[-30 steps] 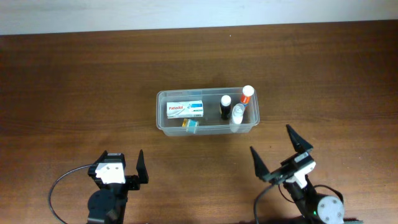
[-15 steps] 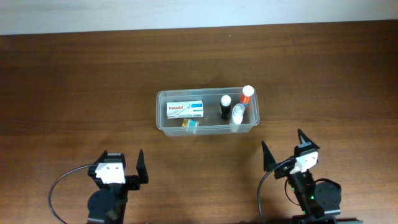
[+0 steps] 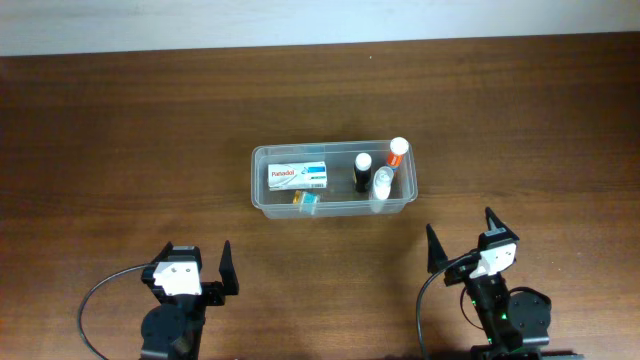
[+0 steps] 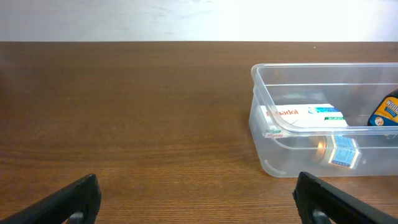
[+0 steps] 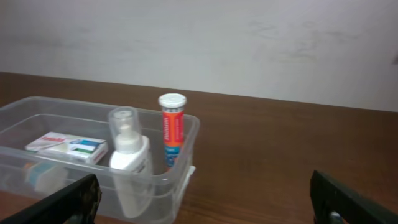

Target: Pack container

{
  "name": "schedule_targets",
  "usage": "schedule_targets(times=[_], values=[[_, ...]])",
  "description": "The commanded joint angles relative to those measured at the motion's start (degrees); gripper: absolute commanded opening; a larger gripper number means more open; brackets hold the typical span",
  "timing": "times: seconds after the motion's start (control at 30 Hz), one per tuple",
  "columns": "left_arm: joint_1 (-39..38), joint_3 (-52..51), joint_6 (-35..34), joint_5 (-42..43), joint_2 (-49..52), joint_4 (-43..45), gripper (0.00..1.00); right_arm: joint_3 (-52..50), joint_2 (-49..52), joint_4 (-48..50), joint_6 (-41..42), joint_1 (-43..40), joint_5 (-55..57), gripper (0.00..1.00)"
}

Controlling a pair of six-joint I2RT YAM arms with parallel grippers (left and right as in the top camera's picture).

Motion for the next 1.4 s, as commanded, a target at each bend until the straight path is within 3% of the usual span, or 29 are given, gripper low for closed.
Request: schedule_targets(times=[0.0, 1.07, 1.37], values=[[0.3, -0.2, 1.1, 0.6, -0.5, 0.1, 0.99, -0.3, -0.5, -0.5, 0.7, -1.5, 0.7, 0.98], [0.5, -0.2, 1.1, 0.6, -0.4, 0.1, 1.0, -0.3, -0.5, -0.5, 0.7, -1.5, 0.7, 0.98], [13.2, -0.2, 1.1, 0.6, -0.5, 0.1, 1.0, -0.3, -0.5, -0.5, 0.7, -3.0, 0.7, 0.98]])
